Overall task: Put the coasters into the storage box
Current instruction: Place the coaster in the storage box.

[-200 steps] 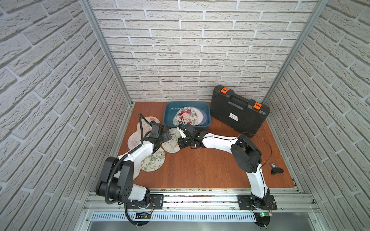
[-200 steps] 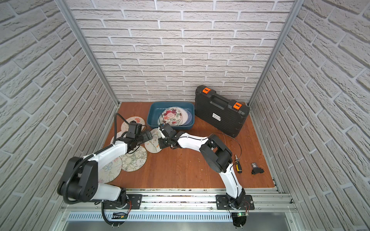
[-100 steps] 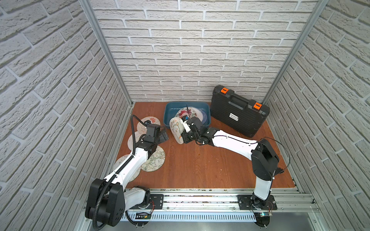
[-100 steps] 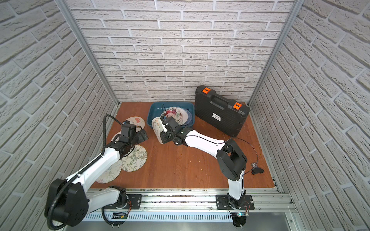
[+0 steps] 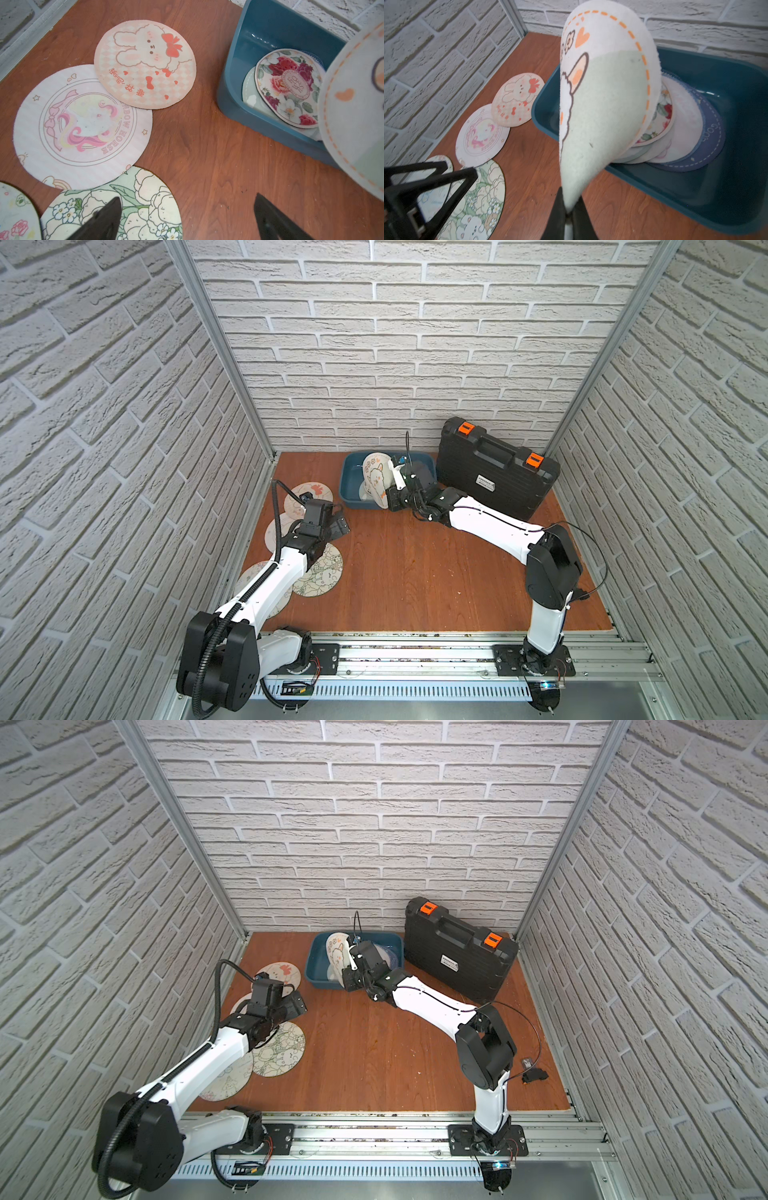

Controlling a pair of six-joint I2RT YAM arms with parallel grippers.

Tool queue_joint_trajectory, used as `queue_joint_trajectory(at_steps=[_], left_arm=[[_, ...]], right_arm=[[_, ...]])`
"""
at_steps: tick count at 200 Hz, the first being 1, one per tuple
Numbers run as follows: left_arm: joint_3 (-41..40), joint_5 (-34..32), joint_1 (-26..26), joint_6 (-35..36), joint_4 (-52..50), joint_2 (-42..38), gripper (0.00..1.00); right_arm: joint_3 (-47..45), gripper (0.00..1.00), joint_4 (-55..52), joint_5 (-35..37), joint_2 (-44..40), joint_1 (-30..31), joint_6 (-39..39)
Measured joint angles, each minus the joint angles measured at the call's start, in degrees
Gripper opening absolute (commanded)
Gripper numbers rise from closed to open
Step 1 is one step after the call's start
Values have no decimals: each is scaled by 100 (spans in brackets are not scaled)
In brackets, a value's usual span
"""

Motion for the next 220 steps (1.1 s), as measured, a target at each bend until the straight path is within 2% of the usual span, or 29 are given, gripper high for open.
queue_joint_trajectory(at_steps=[80,151,193,220], left_arm=[[0,2,-4,2,0,216,98],[0,33,-11,-2,2,374,98],[0,44,-11,-7,2,374,98],[0,46,-17,-11,-2,378,98]], right_arm=[[905,7,299,149,1502,-463,140],[1399,9,-188,538,2330,-723,435],[1456,16,-345,579,2350,-776,472],[1473,26,-393,595,2350,-804,468]])
